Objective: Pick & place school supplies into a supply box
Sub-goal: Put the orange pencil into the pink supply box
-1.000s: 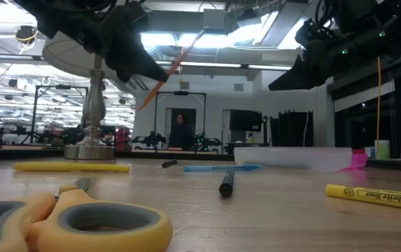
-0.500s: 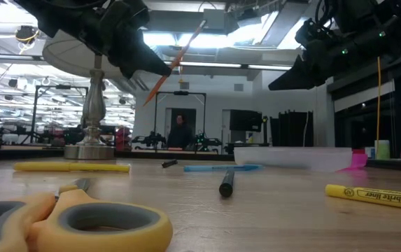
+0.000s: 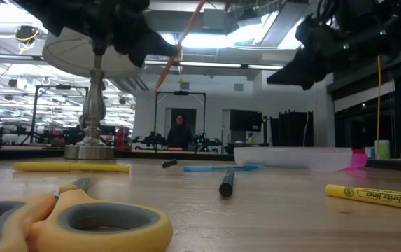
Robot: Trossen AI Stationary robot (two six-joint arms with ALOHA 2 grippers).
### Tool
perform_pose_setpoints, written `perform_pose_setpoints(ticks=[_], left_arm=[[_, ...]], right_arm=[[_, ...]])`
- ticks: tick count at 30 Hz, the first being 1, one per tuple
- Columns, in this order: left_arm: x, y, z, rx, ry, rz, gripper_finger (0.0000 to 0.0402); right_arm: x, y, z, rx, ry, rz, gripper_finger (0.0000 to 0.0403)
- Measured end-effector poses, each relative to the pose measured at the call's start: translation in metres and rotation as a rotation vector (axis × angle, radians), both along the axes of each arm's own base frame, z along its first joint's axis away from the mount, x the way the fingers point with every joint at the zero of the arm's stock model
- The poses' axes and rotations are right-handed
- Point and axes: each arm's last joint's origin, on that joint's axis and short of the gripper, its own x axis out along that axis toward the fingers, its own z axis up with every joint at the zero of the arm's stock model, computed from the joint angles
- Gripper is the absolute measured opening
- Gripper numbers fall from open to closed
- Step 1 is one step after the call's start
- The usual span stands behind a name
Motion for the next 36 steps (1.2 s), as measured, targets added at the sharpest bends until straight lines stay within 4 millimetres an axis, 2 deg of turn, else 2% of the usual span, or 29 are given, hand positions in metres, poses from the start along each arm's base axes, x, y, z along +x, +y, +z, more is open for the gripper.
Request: perform_pose_setpoints(ticks=[8, 15, 20, 25, 30, 36], left_arm=[[0.010, 0.000, 0.002, 0.035, -0.096, 0.003, 0.0013], [0.029, 0.006, -0.010, 0.078, -0.180, -0.018, 0.0013], [0.030, 0.014, -0.009, 0.060, -0.209, -0.035, 0.0013], [0.030, 0.023, -0.009, 0.042, -0.214, -0.005, 0.0013], [0.030, 0.023, -0.009, 0.039, -0.210, -0.011, 0.0013], [0.030, 0.022, -0.009, 0.036, -0.210, -0.028, 0.0013]], right_arm=[[0.013, 0.000, 0.011, -0.017, -0.186, 0.054, 0.0026], [0.027, 0.000, 0.008, -0.040, -0.297, 0.101, 0.0026], [0.033, 0.003, 0.005, -0.100, -0.323, 0.236, 0.0026], [0.039, 0.003, 0.008, -0.098, -0.351, 0.287, 0.0026], [0.058, 0.006, 0.011, -0.146, -0.346, 0.372, 0.0026], [0.088, 0.006, 0.017, -0.201, -0.342, 0.394, 0.0038]])
